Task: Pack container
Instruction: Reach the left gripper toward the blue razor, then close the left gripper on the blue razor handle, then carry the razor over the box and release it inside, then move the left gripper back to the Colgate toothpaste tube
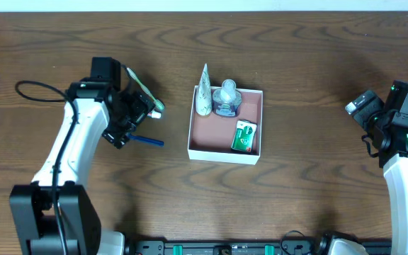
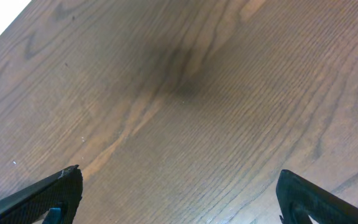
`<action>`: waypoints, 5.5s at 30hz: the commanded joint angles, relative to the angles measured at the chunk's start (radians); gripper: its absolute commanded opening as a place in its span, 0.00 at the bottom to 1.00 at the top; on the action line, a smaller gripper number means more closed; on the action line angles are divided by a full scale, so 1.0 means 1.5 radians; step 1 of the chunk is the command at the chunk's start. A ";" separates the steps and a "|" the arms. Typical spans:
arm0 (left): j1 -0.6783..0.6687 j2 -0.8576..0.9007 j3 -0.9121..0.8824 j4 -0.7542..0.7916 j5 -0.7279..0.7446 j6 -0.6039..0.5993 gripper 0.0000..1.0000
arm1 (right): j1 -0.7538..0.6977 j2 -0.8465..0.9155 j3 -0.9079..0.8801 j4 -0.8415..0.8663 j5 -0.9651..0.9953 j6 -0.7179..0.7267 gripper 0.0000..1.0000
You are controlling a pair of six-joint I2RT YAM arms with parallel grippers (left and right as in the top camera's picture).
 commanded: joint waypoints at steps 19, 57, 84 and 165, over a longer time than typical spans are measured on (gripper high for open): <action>-0.026 0.182 -0.012 0.028 -0.061 -0.080 0.97 | -0.004 -0.001 0.007 -0.001 0.000 0.009 0.99; -0.026 0.179 -0.077 0.103 -0.011 0.047 0.06 | -0.004 -0.001 0.007 -0.001 0.000 0.009 0.99; -0.301 -0.320 -0.054 0.130 -0.005 0.687 0.06 | -0.004 -0.001 0.007 -0.001 0.000 0.009 0.99; -0.045 -0.033 -0.065 0.214 -0.139 -0.171 0.98 | -0.004 -0.001 0.007 -0.001 0.000 0.009 0.99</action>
